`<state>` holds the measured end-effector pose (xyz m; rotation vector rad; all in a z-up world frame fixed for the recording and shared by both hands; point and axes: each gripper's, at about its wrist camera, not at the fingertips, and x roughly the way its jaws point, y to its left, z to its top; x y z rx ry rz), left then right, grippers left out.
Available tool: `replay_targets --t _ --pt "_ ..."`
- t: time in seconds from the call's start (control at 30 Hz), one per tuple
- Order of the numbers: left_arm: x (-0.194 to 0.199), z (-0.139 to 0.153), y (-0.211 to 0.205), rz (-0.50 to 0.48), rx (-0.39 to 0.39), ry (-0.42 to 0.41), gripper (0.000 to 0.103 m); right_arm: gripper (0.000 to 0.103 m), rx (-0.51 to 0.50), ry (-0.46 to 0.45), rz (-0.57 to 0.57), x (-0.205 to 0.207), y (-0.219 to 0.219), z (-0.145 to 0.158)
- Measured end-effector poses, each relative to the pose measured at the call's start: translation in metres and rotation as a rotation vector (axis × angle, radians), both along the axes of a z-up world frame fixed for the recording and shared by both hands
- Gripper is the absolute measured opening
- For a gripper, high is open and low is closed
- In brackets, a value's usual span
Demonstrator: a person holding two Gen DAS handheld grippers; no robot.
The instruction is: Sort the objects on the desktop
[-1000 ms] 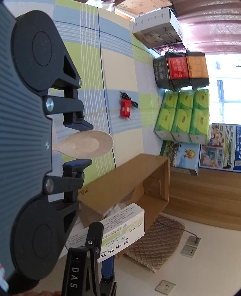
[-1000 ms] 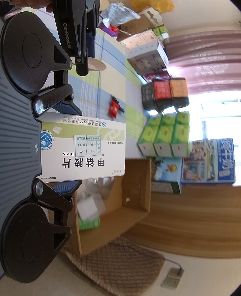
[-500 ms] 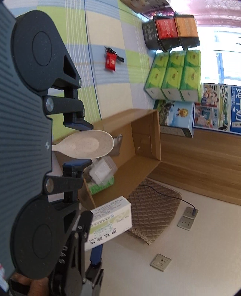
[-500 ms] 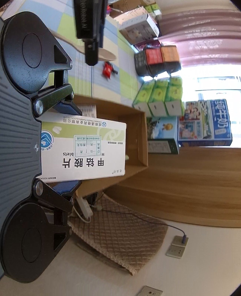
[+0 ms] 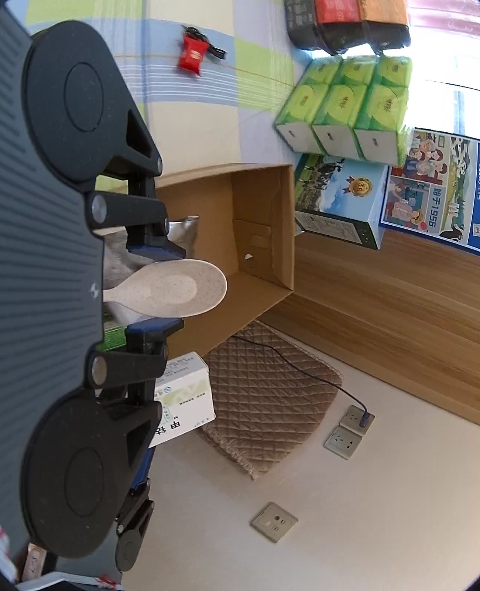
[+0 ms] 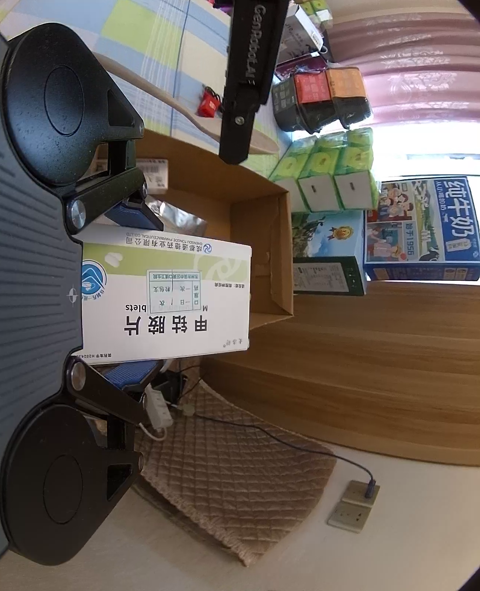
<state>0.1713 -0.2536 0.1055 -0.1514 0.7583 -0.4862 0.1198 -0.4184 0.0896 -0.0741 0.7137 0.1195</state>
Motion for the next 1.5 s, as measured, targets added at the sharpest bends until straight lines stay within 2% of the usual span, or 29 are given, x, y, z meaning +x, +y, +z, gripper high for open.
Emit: replay_targets --t 0.2,0.33,0.37,0.4,0.43,0.6,0.7,0.8,0.87,1.0,1.07,1.13,1.4,1.5 --pt "0.033 -0.013 -0.011 0.006 0.014 -0.003 0.027 0.068 -0.023 0.012 0.005 0.031 -0.004 -0.008" --pt "0.051 -0.023 -0.011 0.025 -0.006 0.012 0.028 0.068 -0.025 0.018 0.010 0.048 -0.003 -0.013" --pt "0.056 -0.025 -0.010 0.037 -0.003 0.024 0.029 0.068 -0.024 0.019 0.011 0.052 -0.002 -0.014" --pt "0.059 -0.026 -0.010 0.047 0.004 0.032 0.038 0.068 -0.021 0.021 0.013 0.055 -0.001 -0.015" --pt "0.061 -0.027 -0.008 0.049 0.004 0.034 0.039 0.068 -0.017 0.025 0.015 0.057 0.000 -0.017" --pt "0.058 -0.031 0.012 0.071 0.003 0.029 0.039 0.068 0.012 0.037 0.027 0.064 0.006 -0.024" --pt "0.052 -0.031 0.027 0.091 0.013 0.024 0.039 0.068 0.067 0.018 0.040 0.065 0.008 -0.023" --pt "0.044 -0.031 0.042 0.104 0.032 0.022 0.039 0.080 0.116 0.002 0.038 0.062 0.008 -0.019" --pt "0.037 -0.032 0.053 0.118 0.050 0.016 0.040 0.081 0.122 -0.002 0.031 0.058 0.008 -0.017" --pt "0.020 -0.034 0.074 0.144 0.078 0.009 0.050 0.082 0.131 0.017 0.025 0.047 0.009 -0.013" --pt "0.010 -0.035 0.085 0.153 0.081 0.011 0.051 0.085 0.133 0.027 0.027 0.039 0.011 -0.010" --pt "0.000 -0.035 0.096 0.160 0.093 0.007 0.055 0.093 0.134 0.030 0.034 0.030 0.015 -0.008" --pt "-0.041 -0.032 0.157 0.233 0.136 -0.021 0.084 0.101 0.145 0.001 0.146 -0.012 0.060 0.007" --pt "-0.052 -0.032 0.184 0.273 0.167 -0.023 0.089 0.101 0.162 0.003 0.212 -0.019 0.087 0.014"
